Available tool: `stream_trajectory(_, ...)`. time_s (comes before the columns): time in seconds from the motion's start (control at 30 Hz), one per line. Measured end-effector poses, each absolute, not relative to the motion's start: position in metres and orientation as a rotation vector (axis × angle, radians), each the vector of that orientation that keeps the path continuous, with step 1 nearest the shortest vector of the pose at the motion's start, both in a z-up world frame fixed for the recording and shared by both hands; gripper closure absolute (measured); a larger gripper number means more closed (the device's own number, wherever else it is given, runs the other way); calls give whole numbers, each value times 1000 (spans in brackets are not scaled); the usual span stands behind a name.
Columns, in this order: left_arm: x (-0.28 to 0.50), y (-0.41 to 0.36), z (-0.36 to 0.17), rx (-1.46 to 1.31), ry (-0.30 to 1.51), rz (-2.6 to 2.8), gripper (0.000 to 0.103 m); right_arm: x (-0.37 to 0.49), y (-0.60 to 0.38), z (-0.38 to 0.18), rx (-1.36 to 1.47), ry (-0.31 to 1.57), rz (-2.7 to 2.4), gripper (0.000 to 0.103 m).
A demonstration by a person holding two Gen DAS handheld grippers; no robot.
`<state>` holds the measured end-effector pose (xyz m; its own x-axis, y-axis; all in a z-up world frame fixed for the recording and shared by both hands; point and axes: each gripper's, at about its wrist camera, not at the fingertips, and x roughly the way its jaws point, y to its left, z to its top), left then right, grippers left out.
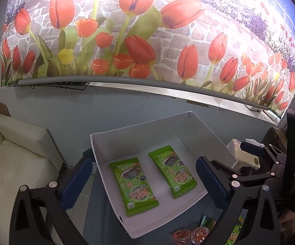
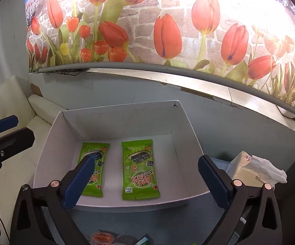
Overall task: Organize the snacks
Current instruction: 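Return the right tool to the pile and grasp another green seaweed packet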
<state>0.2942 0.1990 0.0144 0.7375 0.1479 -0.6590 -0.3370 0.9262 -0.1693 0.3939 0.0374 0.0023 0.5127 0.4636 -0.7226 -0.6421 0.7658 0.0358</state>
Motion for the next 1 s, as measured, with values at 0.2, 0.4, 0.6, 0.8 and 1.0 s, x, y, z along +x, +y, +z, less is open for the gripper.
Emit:
stream_trajectory(0.2, 253, 177, 17, -307, 663, 233, 0, 361, -16, -9, -156, 860, 533, 0)
stream_trajectory(0.4, 179, 125, 7, -271, 645, 151, 0, 315, -91, -52, -109, 989, 411, 0)
stream_trajectory(0.6, 115, 84, -12, -215, 643, 130, 0, 308, -129, -97, 67, 1188, 349, 0)
stream_trajectory(0.8, 66, 65, -35, -216, 644, 130, 0, 325, -117, -113, 112, 1287, 257, 0)
stream_trajectory(1.0, 38, 51, -51, -183, 665, 135, 0, 350, -89, -130, 94, 1363, 157, 0)
